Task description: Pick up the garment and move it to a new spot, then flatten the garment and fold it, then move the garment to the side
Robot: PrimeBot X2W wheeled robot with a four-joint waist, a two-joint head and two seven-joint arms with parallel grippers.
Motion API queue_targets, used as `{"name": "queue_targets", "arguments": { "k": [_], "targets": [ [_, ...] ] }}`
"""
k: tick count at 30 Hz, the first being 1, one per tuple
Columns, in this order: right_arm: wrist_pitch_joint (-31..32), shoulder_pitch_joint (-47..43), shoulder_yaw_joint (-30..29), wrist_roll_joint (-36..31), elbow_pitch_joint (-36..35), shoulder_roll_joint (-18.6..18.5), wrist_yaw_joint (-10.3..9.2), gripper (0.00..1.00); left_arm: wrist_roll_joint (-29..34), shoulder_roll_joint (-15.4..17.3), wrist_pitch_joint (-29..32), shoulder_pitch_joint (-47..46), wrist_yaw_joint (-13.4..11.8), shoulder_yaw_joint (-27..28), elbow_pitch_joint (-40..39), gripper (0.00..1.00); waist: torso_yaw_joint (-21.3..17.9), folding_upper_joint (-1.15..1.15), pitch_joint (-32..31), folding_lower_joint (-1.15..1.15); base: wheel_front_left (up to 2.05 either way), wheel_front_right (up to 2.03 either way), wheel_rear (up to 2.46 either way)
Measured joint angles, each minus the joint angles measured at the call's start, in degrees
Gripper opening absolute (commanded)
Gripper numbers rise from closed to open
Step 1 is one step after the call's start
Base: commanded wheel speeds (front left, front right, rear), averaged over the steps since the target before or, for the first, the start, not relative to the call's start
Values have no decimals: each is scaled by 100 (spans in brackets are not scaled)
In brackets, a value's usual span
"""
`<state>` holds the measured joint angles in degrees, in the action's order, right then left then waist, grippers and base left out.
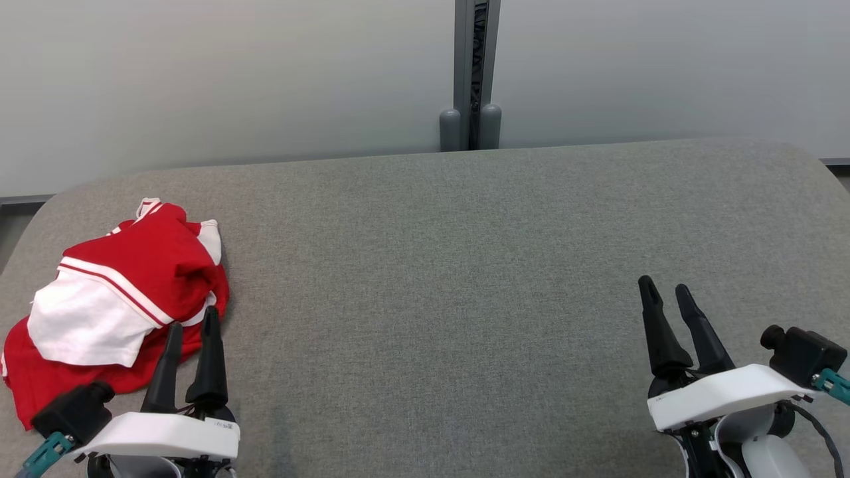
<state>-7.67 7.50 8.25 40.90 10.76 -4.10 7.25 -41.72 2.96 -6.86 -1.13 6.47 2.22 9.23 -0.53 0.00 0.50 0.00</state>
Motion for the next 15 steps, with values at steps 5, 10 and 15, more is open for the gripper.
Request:
{"name": "queue_targets", "arguments": {
  "k": [5, 10, 15],
  "targets": [
    [-79, -59, 3, -536, -43, 29, 0, 100, 425, -12, -94, -47, 1, -49, 12, 100, 7, 0, 19, 0, 0, 0, 0],
    [-145, -86, -13, -881, -76, 32, 1, 100, 749, -21, -167, -56, 10, -109, 13, 100, 2, 0, 41, 0, 0, 0, 0],
    [-203, -101, -16, -1166, -148, 42, 1, 100, 1048, -26, -236, -77, 25, -148, 20, 100, -11, 0, 58, 0, 0, 0, 0]
  ]
}}
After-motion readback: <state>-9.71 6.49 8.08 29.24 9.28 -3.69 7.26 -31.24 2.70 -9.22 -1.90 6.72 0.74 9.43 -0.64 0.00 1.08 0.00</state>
